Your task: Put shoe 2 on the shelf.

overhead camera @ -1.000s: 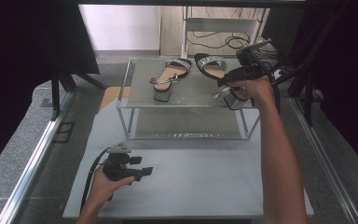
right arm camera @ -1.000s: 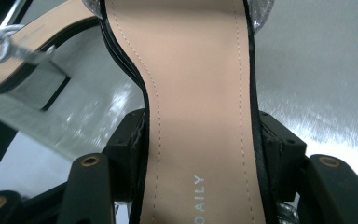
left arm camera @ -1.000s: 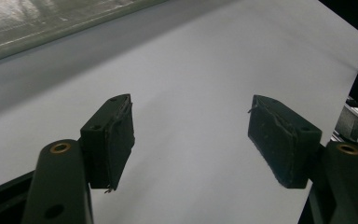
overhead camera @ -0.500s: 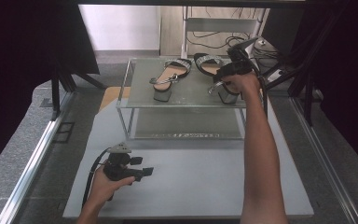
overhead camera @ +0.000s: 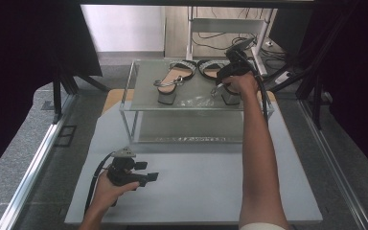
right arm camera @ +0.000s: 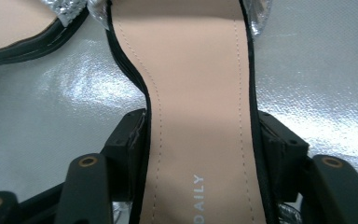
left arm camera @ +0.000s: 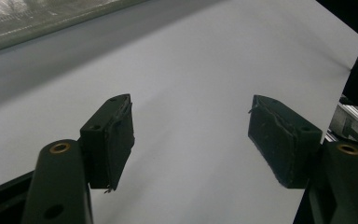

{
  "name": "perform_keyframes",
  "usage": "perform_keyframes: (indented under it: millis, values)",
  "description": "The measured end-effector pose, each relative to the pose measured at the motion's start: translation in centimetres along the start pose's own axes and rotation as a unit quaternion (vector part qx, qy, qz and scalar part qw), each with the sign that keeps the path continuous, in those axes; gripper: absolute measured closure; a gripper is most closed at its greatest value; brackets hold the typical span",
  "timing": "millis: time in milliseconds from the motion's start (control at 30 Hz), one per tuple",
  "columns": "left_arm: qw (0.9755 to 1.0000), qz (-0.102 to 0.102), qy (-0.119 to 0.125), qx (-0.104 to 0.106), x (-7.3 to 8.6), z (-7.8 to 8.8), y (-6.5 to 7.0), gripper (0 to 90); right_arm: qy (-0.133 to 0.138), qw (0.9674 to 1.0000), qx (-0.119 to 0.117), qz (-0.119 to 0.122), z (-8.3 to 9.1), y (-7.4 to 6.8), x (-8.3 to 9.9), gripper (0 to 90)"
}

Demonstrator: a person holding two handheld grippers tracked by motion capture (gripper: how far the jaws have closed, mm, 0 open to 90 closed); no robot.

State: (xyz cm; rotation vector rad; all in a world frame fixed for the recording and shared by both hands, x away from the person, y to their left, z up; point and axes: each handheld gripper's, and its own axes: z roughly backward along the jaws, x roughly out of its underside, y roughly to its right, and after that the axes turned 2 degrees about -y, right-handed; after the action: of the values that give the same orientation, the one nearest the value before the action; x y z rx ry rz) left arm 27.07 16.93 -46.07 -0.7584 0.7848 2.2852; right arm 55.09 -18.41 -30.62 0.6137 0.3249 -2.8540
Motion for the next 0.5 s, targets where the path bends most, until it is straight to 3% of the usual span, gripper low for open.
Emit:
perform_keyframes:
  millis: [100, 267, 400, 467, 500]
  values:
    - [1.0, -0.002, -0.002, -0.001, 0.0, -0.2, 0.2, 30.7, 0.019, 0.9998, 0.003, 0.01, 0.4, -0.5, 0.2, 31.5]
    - [1.0, -0.007, 0.002, -0.001, -0.2, -0.2, 0.6, 30.6, 0.099, 0.9945, 0.007, 0.034, 2.5, -1.1, 0.8, 27.6]
    - [0.9998, -0.009, 0.013, -0.009, -0.2, 0.0, 0.8, 30.6, 0.164, 0.9853, -0.038, 0.026, 4.4, -0.7, 1.5, 32.6]
    - [0.9995, -0.009, 0.023, -0.019, -0.3, 0.3, 0.7, 30.7, 0.174, 0.9809, -0.076, 0.043, 5.3, -0.4, 2.1, 38.9]
    - [0.9993, -0.009, 0.027, -0.022, -0.3, 0.4, 0.6, 31.0, 0.182, 0.9785, -0.082, 0.055, 5.8, -0.3, 2.6, 41.7]
